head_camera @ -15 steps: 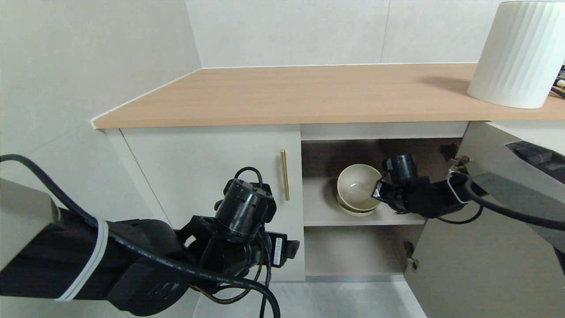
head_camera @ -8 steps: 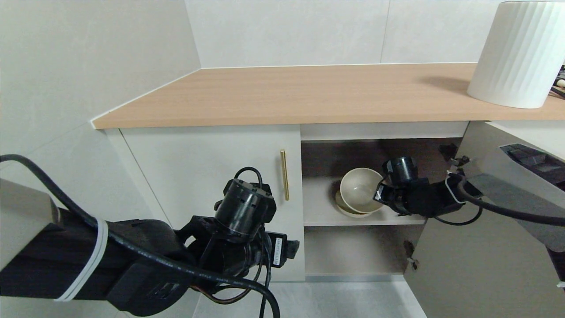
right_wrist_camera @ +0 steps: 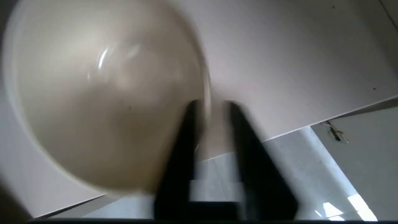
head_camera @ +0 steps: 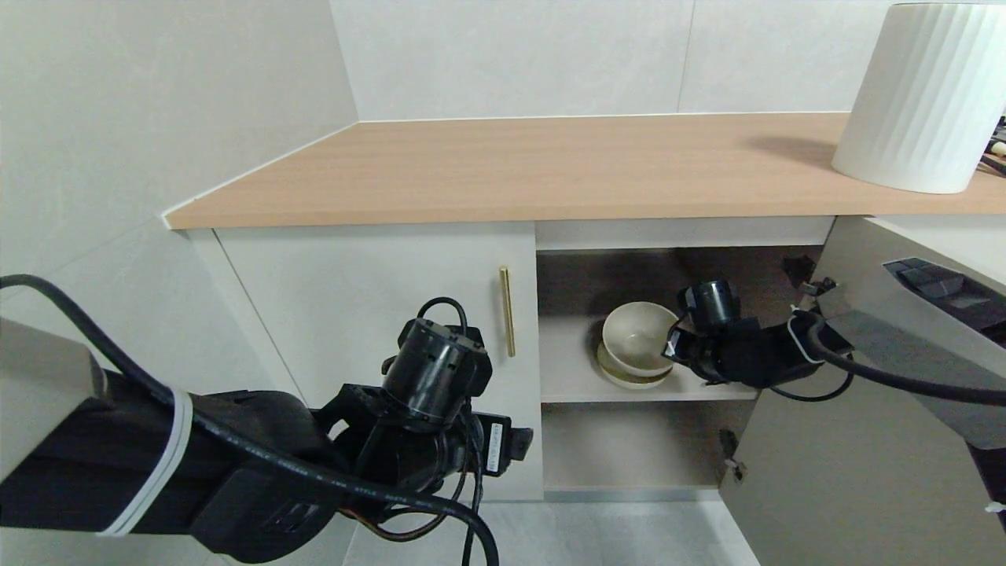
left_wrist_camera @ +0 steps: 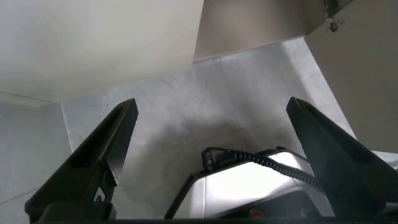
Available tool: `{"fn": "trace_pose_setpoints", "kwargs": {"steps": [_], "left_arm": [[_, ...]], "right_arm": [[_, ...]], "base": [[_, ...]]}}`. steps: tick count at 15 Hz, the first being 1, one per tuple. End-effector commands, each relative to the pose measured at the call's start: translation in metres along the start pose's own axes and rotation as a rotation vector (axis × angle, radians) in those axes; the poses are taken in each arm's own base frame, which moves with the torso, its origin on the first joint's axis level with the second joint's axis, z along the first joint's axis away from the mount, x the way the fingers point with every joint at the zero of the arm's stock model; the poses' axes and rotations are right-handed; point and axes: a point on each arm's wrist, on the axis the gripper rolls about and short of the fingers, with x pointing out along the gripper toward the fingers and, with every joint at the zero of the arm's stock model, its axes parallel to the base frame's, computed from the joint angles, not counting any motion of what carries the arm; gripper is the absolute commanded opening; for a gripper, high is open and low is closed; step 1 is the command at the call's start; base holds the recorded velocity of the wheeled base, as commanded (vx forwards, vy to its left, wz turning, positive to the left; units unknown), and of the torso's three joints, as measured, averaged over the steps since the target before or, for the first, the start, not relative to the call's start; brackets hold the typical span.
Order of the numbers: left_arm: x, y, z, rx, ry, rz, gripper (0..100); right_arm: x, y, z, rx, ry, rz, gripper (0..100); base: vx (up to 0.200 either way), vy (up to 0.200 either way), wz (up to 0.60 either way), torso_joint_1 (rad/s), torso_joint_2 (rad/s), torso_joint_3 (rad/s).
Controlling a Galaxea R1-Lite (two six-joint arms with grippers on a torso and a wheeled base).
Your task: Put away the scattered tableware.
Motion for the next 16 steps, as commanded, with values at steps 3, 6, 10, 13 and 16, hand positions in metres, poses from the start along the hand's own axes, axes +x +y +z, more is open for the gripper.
{"fn": "trace_pose_setpoints", "kwargs": {"steps": [3, 6, 10, 13, 16], "left_arm": [[0.000, 0.000, 0.000, -0.001, -0.001, 0.000, 100], [-0.006, 0.001, 0.004, -0.010, -0.019, -0.006, 100], [-0.034, 0.017, 0.023, -0.081, -0.109, -0.012, 100], [-0.061, 0.033, 0.034, -0.117, -0.189, -0.012, 100], [-0.109, 0.050, 0.039, -0.125, -0.284, -0.070, 100]], "right_arm": [[-0.004, 0.002, 0.000, -0.002, 0.004, 0.010, 100], [-0.014, 0.003, 0.004, -0.005, 0.016, 0.011, 100], [-0.068, 0.008, 0.016, -0.003, 0.123, 0.135, 100], [-0.116, 0.007, 0.028, -0.033, 0.146, 0.211, 100], [-0.188, -0.009, 0.035, -0.056, 0.157, 0.246, 100]], "base": [[0.000, 0.000, 0.00, 0.000, 0.00, 0.000], [0.000, 0.000, 0.00, 0.000, 0.00, 0.000], [0.000, 0.000, 0.00, 0.000, 0.00, 0.000], [0.000, 0.000, 0.00, 0.000, 0.00, 0.000], [0.000, 0.000, 0.00, 0.000, 0.00, 0.000]]}}
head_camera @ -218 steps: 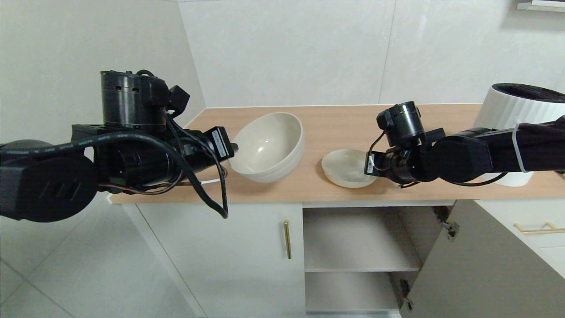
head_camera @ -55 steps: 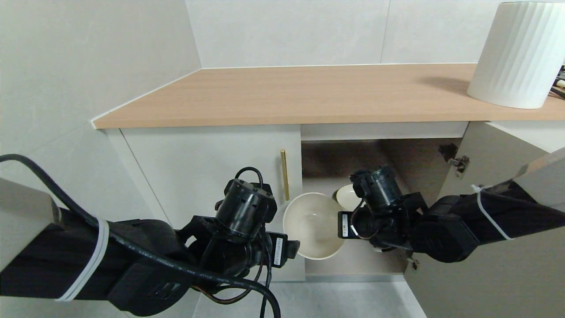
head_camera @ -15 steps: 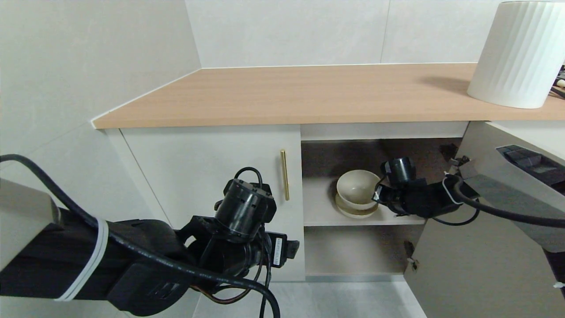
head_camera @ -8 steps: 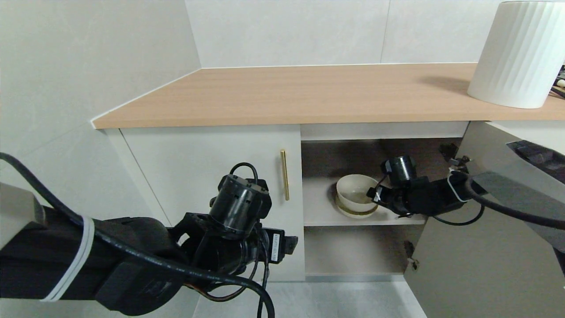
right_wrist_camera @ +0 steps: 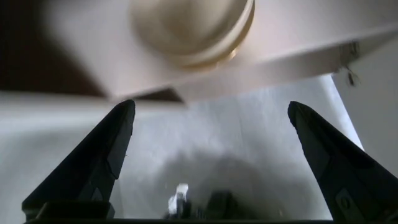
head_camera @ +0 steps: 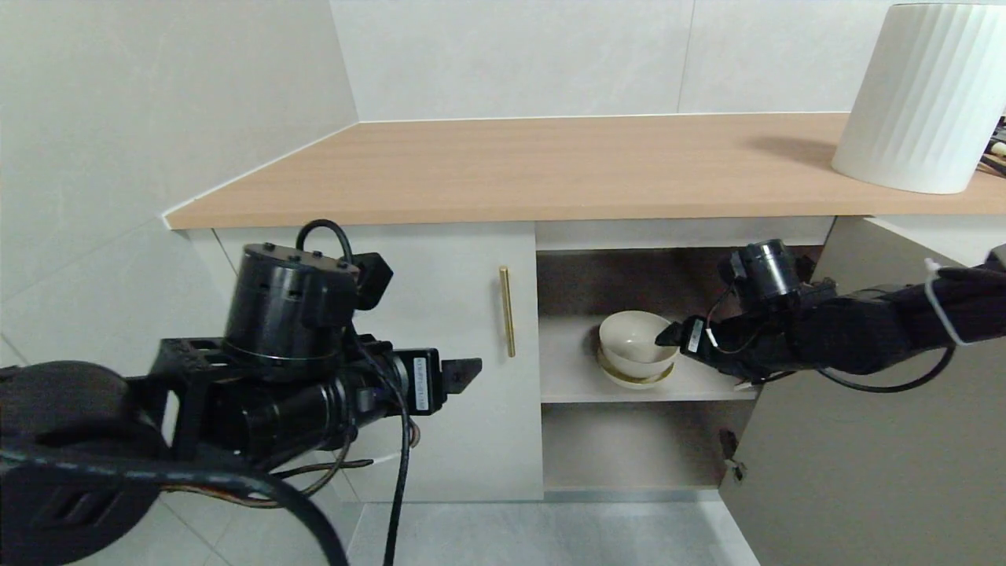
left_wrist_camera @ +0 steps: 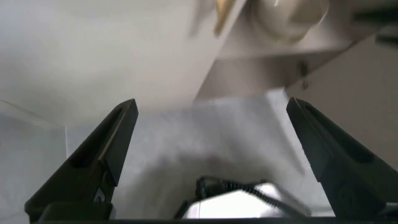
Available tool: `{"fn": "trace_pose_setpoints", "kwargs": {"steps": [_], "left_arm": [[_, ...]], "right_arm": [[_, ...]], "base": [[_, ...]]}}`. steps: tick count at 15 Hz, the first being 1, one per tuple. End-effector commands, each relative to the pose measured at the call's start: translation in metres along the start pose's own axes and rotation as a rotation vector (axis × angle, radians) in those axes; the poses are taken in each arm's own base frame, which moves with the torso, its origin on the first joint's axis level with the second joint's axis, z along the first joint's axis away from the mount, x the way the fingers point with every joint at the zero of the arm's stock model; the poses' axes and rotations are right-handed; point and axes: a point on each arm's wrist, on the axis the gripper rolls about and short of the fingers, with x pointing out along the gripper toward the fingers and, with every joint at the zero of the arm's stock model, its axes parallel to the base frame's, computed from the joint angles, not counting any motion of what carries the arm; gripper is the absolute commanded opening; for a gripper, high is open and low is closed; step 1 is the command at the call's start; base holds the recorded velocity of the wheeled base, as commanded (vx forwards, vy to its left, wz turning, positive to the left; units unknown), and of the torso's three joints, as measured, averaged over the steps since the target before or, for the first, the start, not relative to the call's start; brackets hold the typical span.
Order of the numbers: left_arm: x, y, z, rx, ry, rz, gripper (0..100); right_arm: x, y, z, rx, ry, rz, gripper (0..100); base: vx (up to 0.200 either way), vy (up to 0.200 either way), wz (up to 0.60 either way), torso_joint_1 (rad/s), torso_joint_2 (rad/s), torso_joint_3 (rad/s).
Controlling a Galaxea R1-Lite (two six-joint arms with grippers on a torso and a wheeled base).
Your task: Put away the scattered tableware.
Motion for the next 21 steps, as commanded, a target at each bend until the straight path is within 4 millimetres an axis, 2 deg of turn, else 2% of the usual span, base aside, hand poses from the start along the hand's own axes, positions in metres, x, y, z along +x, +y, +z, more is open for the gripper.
{"fn": "trace_pose_setpoints", "kwargs": {"steps": [1, 3, 5, 7, 8, 10, 12, 17, 21], "left_arm": [[-0.052, 0.014, 0.006, 0.002, -0.072, -0.069, 100], [-0.069, 0.019, -0.001, 0.015, -0.064, -0.103, 100], [-0.079, 0.026, -0.011, 0.008, -0.061, -0.094, 100], [-0.083, 0.045, -0.020, -0.021, -0.055, -0.039, 100], [-0.083, 0.049, -0.021, -0.029, -0.055, -0.023, 100], [-0.086, 0.057, -0.027, -0.043, -0.050, 0.001, 100], [-0.085, 0.056, -0.024, -0.046, -0.058, 0.003, 100], [-0.084, 0.061, -0.020, -0.061, -0.072, 0.030, 100], [-0.085, 0.061, -0.020, -0.062, -0.075, 0.025, 100]], "right_arm": [[-0.082, 0.000, -0.009, -0.028, -0.028, 0.084, 100], [-0.109, -0.006, -0.026, -0.084, -0.016, 0.106, 100], [-0.132, -0.016, -0.032, -0.123, -0.034, 0.118, 100], [-0.161, -0.022, -0.035, -0.162, -0.029, 0.139, 100], [-0.166, -0.022, -0.037, -0.173, -0.012, 0.146, 100], [-0.167, -0.023, -0.049, -0.197, 0.072, 0.141, 100], [-0.162, -0.023, -0.051, -0.203, 0.094, 0.141, 100], [-0.166, -0.021, -0.054, -0.218, 0.094, 0.151, 100], [-0.168, -0.021, -0.055, -0.223, 0.093, 0.155, 100]], "base": [[0.000, 0.000, 0.00, 0.000, 0.00, 0.000], [0.000, 0.000, 0.00, 0.000, 0.00, 0.000], [0.000, 0.000, 0.00, 0.000, 0.00, 0.000], [0.000, 0.000, 0.00, 0.000, 0.00, 0.000], [0.000, 0.000, 0.00, 0.000, 0.00, 0.000], [0.000, 0.000, 0.00, 0.000, 0.00, 0.000], [0.000, 0.000, 0.00, 0.000, 0.00, 0.000], [0.000, 0.000, 0.00, 0.000, 0.00, 0.000], [-0.200, 0.000, 0.00, 0.007, 0.00, -0.001]]}}
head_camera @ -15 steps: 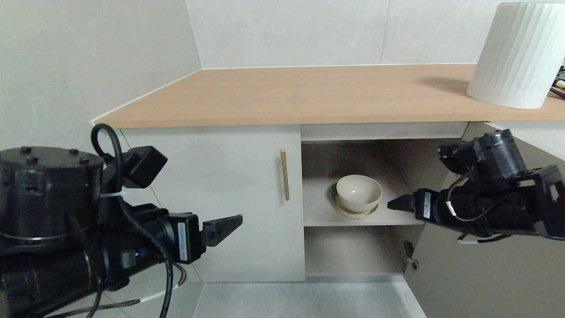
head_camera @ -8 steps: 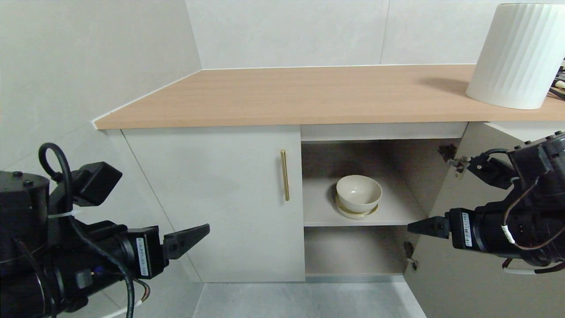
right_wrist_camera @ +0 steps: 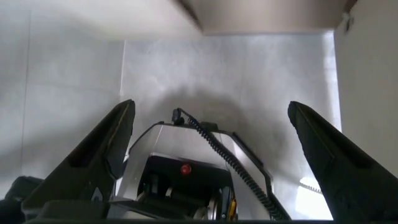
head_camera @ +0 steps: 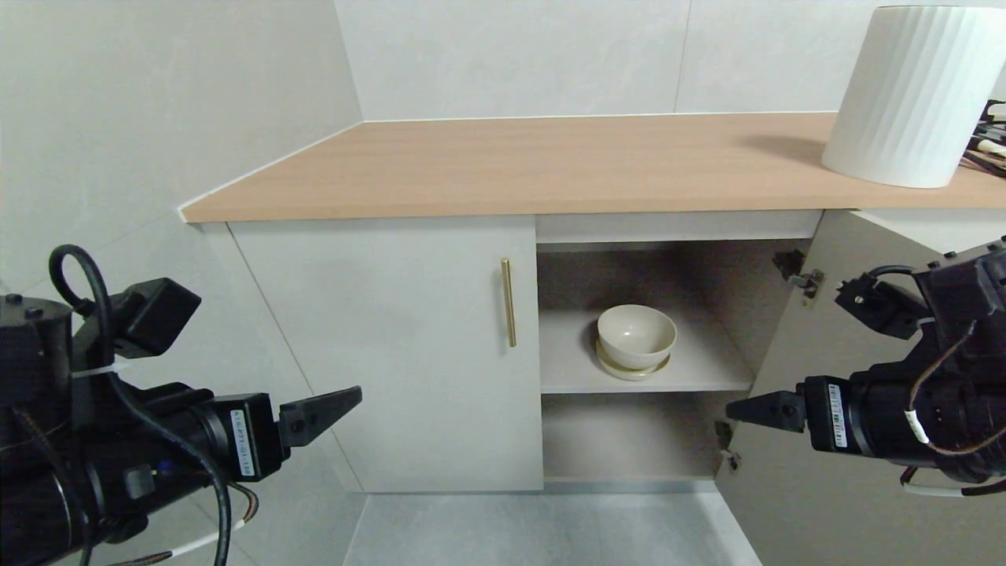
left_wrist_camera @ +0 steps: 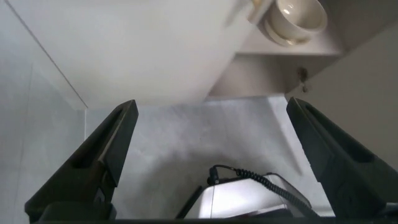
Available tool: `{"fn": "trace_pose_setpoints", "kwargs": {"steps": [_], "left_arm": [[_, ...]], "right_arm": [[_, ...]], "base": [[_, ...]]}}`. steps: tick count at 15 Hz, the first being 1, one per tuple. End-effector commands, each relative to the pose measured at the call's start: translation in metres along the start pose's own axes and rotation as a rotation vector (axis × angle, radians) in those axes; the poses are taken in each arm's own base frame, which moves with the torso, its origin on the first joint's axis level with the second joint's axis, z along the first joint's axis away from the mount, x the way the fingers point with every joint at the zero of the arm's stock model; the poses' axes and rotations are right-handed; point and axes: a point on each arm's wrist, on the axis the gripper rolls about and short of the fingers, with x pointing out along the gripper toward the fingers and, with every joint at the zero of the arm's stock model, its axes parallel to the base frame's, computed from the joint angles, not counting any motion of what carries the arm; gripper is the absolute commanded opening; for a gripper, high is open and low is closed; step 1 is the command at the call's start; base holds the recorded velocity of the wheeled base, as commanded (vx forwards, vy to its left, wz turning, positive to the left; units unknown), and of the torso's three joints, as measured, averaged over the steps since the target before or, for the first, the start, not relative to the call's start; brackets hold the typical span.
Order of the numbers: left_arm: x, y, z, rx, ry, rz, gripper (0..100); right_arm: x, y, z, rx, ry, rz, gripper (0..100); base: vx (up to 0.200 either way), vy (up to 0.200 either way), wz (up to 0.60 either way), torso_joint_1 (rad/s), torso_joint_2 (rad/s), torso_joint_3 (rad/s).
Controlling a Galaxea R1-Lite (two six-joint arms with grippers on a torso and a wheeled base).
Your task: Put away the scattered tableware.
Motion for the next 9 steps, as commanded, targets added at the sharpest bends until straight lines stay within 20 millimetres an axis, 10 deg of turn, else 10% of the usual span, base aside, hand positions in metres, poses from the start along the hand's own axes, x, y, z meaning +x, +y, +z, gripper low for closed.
{"fn": "trace_pose_setpoints", "kwargs": {"steps": [1, 9], "left_arm": [[0.0006, 0.0001, -0.0003, 0.000, 0.002, 0.001, 100], [0.0037, 0.0001, -0.0015, 0.002, 0.015, 0.006, 100]], "right_arm": [[0.0005, -0.0002, -0.0015, -0.003, 0.005, -0.001, 100], [0.0023, -0.0003, -0.0017, -0.003, 0.010, -0.004, 100]], "base": [[-0.200, 0.000, 0.00, 0.002, 0.00, 0.002], [-0.200, 0.000, 0.00, -0.001, 0.00, 0.001]]}}
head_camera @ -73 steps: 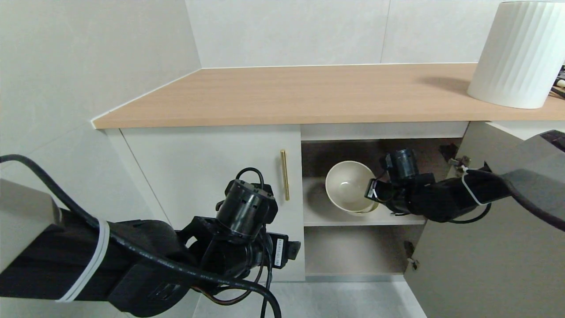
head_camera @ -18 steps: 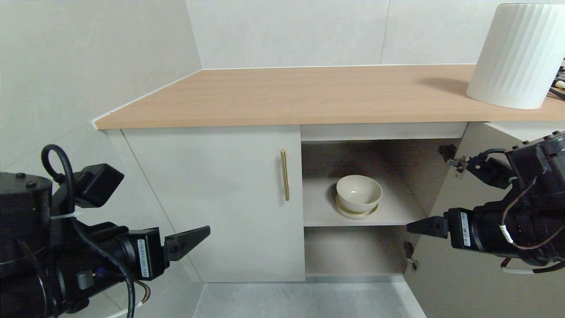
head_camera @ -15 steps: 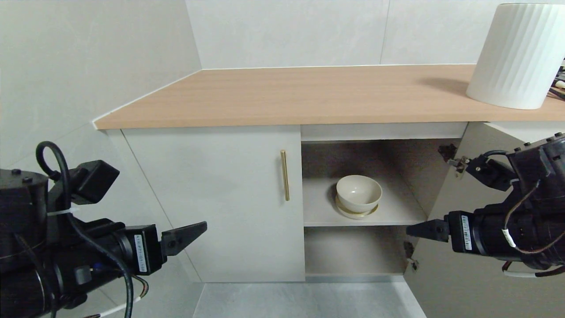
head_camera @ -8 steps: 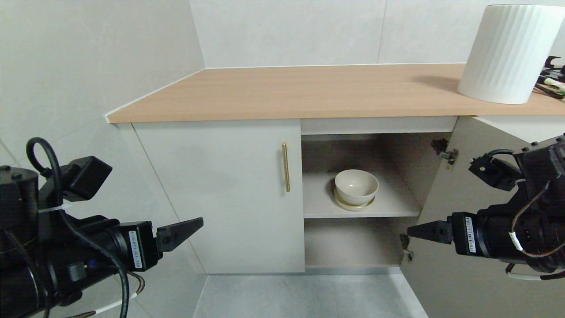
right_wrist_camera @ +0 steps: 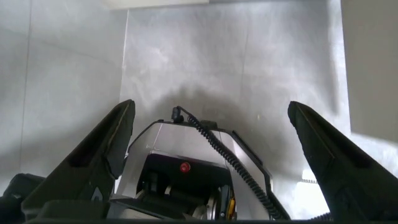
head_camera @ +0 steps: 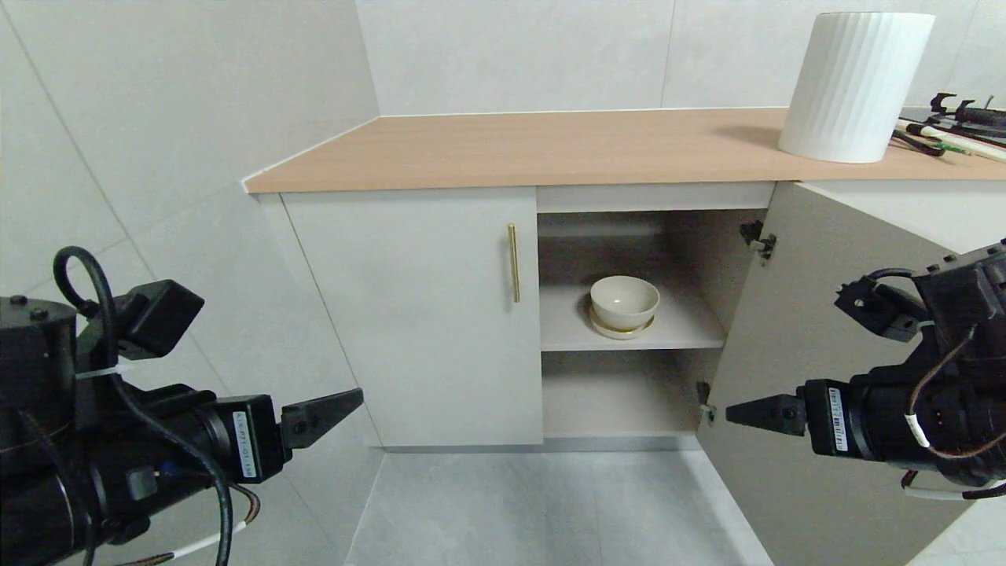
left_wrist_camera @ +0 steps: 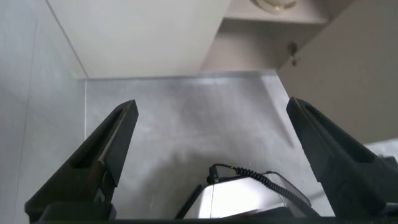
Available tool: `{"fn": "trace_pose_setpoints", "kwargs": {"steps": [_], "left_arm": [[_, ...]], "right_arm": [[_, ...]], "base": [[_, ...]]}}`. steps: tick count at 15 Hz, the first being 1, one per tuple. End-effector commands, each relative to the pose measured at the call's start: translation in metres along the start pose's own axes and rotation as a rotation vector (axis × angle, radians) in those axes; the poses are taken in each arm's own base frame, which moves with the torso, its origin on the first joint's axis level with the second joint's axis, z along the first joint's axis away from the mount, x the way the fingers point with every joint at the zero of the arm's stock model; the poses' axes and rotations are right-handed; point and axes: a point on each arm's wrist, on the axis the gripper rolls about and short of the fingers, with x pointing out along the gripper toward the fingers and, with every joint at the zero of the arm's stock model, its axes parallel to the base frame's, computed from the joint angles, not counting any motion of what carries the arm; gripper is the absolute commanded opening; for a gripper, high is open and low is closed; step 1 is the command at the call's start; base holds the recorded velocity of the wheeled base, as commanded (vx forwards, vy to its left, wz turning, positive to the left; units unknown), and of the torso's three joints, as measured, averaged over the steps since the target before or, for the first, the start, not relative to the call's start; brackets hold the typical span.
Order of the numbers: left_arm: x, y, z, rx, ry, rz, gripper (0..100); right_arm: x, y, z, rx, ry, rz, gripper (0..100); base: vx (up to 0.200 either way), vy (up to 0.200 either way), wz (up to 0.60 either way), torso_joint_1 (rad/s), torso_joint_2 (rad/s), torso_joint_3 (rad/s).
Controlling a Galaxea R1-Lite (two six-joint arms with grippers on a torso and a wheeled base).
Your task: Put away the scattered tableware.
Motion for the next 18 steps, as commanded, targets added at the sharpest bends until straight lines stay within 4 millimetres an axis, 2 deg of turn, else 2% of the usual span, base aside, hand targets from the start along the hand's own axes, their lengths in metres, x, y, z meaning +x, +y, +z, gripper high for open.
{"fn": "trace_pose_setpoints", "kwargs": {"steps": [1, 2, 5, 8, 9, 10, 15, 18], "left_arm": [[0.002, 0.000, -0.001, 0.001, 0.010, 0.003, 100], [0.002, 0.000, -0.001, 0.001, 0.010, 0.003, 100], [0.000, 0.000, -0.001, 0.002, 0.003, 0.000, 100], [-0.001, 0.000, 0.000, 0.003, -0.001, -0.003, 100], [-0.001, 0.000, 0.000, 0.003, -0.001, -0.003, 100], [-0.001, 0.000, 0.000, 0.004, -0.003, -0.002, 100], [-0.004, 0.000, 0.001, 0.003, -0.013, -0.004, 100], [-0.006, 0.000, 0.001, 0.001, -0.021, -0.005, 100]], "right_arm": [[0.002, 0.000, 0.000, 0.000, 0.004, -0.003, 100], [0.001, 0.000, 0.000, 0.000, 0.003, -0.003, 100], [-0.001, -0.001, 0.000, 0.002, -0.003, -0.004, 100], [-0.020, -0.002, -0.001, 0.006, -0.059, 0.017, 100], [-0.022, -0.003, -0.001, 0.007, -0.060, 0.016, 100], [-0.029, -0.006, -0.007, 0.005, -0.047, 0.011, 100], [-0.033, -0.010, -0.014, 0.004, -0.038, 0.009, 100], [-0.046, -0.013, -0.019, 0.001, -0.030, 0.000, 100]], "base": [[-0.200, 0.000, 0.00, 0.002, 0.00, 0.002], [-0.200, 0.000, 0.00, 0.002, 0.01, -0.002], [0.000, 0.000, 0.00, 0.000, 0.00, 0.000], [0.000, 0.000, 0.00, 0.000, 0.00, 0.000], [0.000, 0.000, 0.00, 0.000, 0.00, 0.000], [0.000, 0.000, 0.00, 0.000, 0.00, 0.000], [0.000, 0.000, 0.00, 0.000, 0.00, 0.000], [0.000, 0.000, 0.00, 0.000, 0.00, 0.000]]}}
